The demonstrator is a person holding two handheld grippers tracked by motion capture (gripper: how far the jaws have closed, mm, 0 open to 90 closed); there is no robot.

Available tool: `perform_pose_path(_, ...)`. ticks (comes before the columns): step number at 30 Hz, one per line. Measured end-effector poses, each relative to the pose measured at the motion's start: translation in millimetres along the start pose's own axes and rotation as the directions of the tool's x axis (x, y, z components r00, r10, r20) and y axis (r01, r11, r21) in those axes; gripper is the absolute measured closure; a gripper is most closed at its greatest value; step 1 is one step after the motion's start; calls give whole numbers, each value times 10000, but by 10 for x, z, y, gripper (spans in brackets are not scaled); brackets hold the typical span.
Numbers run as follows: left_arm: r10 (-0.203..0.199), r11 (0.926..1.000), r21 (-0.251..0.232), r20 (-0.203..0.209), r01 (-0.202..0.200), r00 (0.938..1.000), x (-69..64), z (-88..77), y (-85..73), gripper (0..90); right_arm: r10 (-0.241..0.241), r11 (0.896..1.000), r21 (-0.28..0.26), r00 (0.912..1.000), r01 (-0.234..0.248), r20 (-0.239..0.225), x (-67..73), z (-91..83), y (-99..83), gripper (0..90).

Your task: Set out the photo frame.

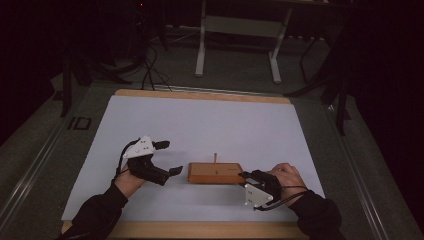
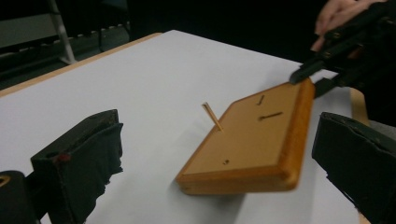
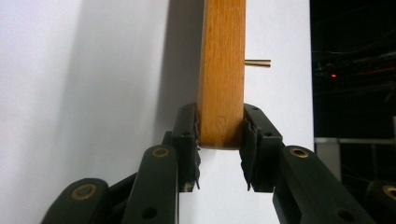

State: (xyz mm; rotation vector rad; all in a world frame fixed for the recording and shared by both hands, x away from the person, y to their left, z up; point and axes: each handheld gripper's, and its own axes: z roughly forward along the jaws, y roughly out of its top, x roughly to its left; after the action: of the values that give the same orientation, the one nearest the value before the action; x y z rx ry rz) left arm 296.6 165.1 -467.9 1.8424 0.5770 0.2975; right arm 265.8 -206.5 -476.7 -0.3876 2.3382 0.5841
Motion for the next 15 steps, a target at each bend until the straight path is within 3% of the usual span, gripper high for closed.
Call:
perform_pose_path(9,-318,9994,-140,-57,317,9995,-85,-37,-89,21,493,9984,-251,9955,-515,-814,-285,21,-79,698)
perform_pose_path(15,-123,9995,-308,-4,123,9999,-144,-10,-170,21,925,9944,-386,9878,-981,-1254,-456,56,-152,697)
